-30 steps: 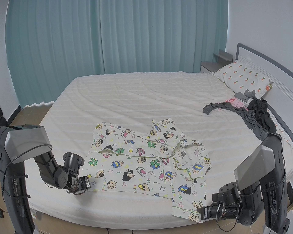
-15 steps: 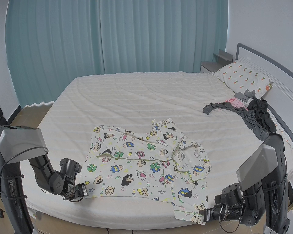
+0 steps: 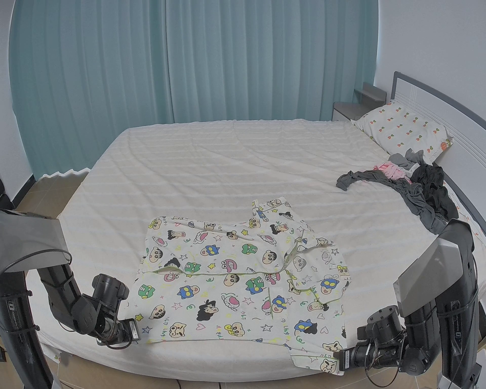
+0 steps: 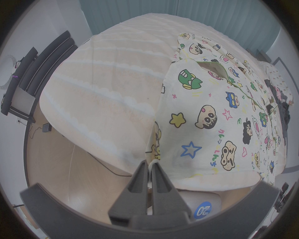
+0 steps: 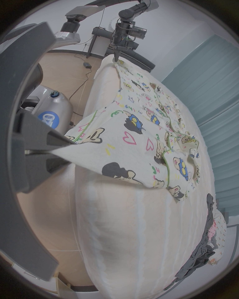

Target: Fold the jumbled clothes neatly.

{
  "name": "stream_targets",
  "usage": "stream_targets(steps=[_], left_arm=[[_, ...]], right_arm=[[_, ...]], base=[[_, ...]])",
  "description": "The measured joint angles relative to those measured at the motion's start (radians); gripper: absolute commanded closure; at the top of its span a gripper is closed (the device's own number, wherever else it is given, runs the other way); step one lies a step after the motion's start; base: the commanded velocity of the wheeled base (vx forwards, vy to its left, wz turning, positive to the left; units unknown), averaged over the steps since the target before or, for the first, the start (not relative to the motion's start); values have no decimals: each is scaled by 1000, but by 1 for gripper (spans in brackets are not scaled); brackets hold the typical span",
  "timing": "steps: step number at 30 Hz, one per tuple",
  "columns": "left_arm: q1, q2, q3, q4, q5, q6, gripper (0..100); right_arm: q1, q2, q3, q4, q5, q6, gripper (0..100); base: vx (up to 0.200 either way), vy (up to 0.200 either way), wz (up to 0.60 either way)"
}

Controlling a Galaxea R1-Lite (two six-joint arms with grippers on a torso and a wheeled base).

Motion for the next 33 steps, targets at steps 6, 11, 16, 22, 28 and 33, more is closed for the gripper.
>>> stream_targets(steps=[6, 11, 16, 22, 28, 33], left_arm=[[-3, -4, 27, 3, 0, -1, 100], [-3, -4, 44, 2, 0, -4, 100], [-3, -5, 59, 3, 0, -10, 100], [-2, -6, 66, 6, 0, -14, 0], [9, -19, 86, 2, -8, -17, 0], [50, -83, 94, -1, -82, -41, 0]], right_arm=[[-1, -11, 0, -3, -2, -4, 100], [-5, 1, 0, -24, -3, -4, 100], [-13, 21, 0, -41, -4, -8, 100], [-15, 31, 0, -42, -6, -10, 0], [-27, 27, 0, -52, -55, -6, 0], [-42, -16, 0, -72, -90, -7, 0]], base=[[0, 0, 0], [0, 0, 0], [0, 0, 0], [0, 0, 0], [0, 0, 0], [0, 0, 0]])
